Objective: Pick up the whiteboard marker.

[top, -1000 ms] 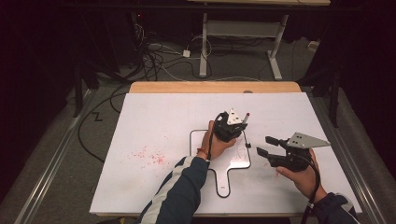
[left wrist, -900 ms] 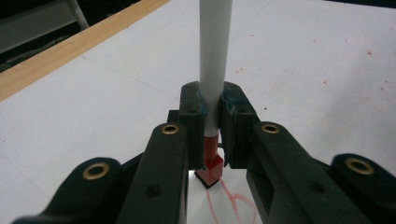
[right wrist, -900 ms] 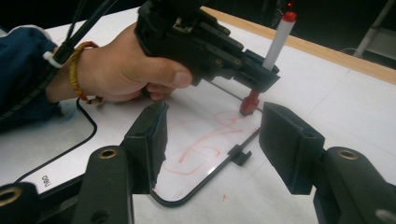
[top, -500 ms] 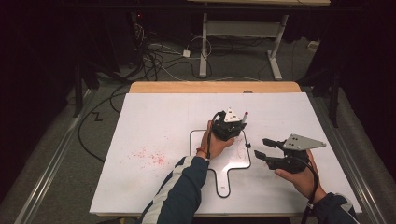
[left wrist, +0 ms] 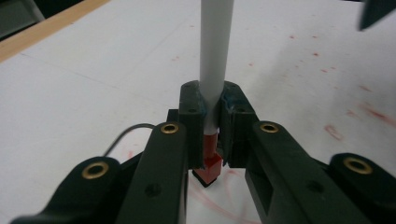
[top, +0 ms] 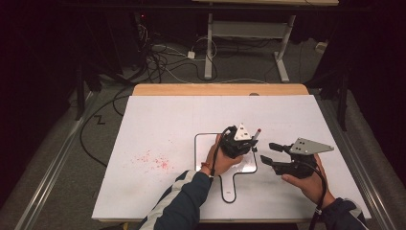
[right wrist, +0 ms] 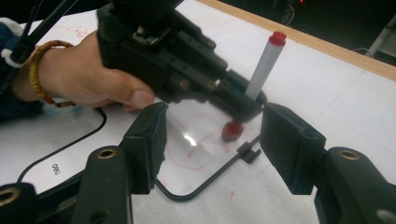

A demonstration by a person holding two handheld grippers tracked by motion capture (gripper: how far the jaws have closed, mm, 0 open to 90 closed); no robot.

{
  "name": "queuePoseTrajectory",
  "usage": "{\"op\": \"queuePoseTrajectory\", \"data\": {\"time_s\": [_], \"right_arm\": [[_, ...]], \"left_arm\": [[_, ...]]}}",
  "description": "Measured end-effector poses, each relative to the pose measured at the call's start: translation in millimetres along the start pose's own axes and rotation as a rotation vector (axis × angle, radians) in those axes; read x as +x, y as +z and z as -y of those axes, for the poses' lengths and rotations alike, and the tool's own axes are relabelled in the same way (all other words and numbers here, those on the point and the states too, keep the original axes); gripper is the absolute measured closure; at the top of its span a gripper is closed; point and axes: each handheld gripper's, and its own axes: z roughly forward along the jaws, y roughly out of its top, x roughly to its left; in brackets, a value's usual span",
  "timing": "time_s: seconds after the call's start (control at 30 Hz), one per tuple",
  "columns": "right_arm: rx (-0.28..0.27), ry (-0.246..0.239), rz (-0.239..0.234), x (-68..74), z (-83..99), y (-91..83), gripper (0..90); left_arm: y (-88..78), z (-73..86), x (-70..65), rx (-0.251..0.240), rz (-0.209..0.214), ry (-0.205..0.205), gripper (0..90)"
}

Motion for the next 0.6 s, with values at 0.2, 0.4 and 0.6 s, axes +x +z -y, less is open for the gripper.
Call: {"op": "queuePoseTrajectory", "data": {"time_s": [0.2,0.4,0.6], "right_arm": [[0.003,-0.002,0.001,0.3,-0.1,-0.6,41.8],[0.004,-0.003,-0.003,0.8,-0.1,-0.4,41.5],[0.013,-0.008,-0.007,0.1,1.8,1.7,41.4]], "left_arm": [[-5.6,5.3,-20.4,-0.018,0.049,0.009,79.1],[-4.7,5.1,-26.0,-0.019,0.054,0.034,79.2],[5.5,0.0,-0.5,-0.014,-0.009,-0.008,79.2]]}}
